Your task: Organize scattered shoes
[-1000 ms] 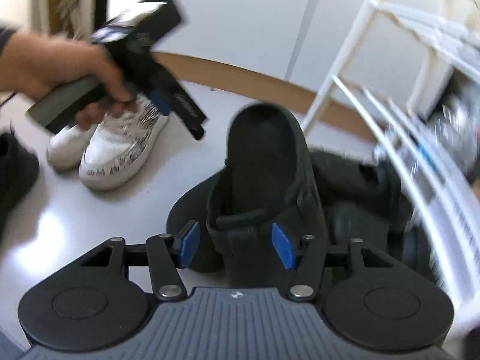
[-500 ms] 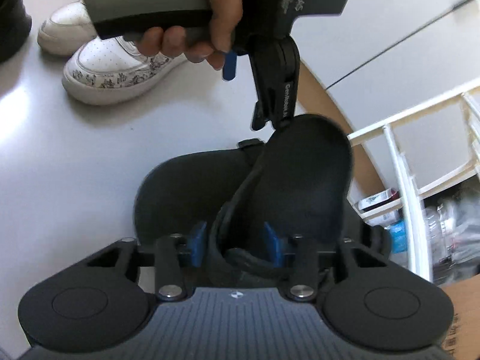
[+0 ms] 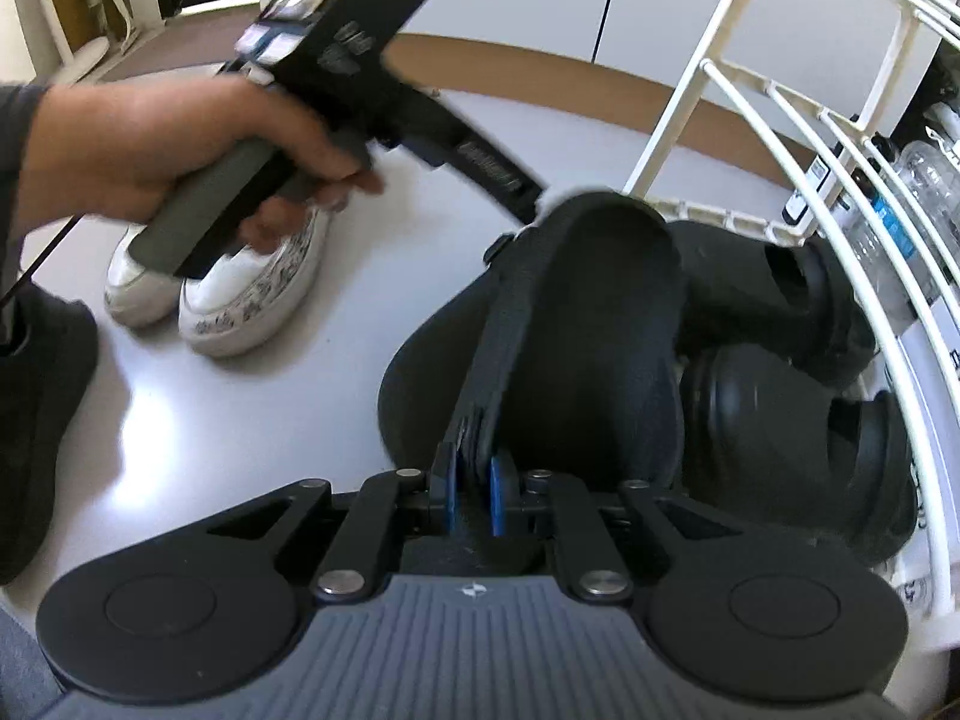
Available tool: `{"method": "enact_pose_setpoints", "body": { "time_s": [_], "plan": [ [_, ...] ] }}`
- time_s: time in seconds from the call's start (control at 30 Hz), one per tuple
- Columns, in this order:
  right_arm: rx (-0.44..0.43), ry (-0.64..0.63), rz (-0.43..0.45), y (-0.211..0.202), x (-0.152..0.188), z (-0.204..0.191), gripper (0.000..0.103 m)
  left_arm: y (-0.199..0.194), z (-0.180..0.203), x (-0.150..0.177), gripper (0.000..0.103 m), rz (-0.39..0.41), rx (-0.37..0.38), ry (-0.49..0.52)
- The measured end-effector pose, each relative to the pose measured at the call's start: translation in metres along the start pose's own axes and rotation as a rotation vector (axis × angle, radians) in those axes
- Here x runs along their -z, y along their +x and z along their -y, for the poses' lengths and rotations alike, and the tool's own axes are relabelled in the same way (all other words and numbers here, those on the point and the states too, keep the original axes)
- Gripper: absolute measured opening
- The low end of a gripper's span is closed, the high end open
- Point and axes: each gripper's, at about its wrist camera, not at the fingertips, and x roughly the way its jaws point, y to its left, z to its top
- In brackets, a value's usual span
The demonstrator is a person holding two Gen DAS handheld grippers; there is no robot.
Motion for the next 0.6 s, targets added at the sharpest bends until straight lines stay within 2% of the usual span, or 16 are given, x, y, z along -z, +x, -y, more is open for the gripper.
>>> {"method": "enact_pose_setpoints", "body": {
  "time_s": [0.17,0.23,0.3,0.43,0.53,0.6],
  "plan": [
    [-0.026,0.053,-0.034,-0.008,0.015,0.003,0.012,0.016,0.015,-0.002,0.094,-0.016,-0.005,0.049],
    [-0.027,0.067,-0.045,-0.009,0.02,0.005,0.012,0.022,0.02,-0.002,0.103,-0.016,-0.014,0.061],
    [-0.03,0.086,-0.057,-0.011,0.025,0.007,0.012,0.028,0.024,-0.002,0.103,-0.004,-0.031,0.062],
    [-0.038,0.115,-0.075,-0.01,0.031,0.01,0.012,0.035,0.025,-0.005,0.103,-0.01,-0.005,0.032],
    [-0.032,0.138,-0.085,-0.009,0.036,0.013,0.012,0.034,0.03,-0.004,0.103,0.0,0.009,0.068],
    [-0.026,0.15,-0.092,-0.01,0.038,0.016,0.012,0.036,0.037,-0.001,0.103,-0.019,0.059,0.104]
  ]
}}
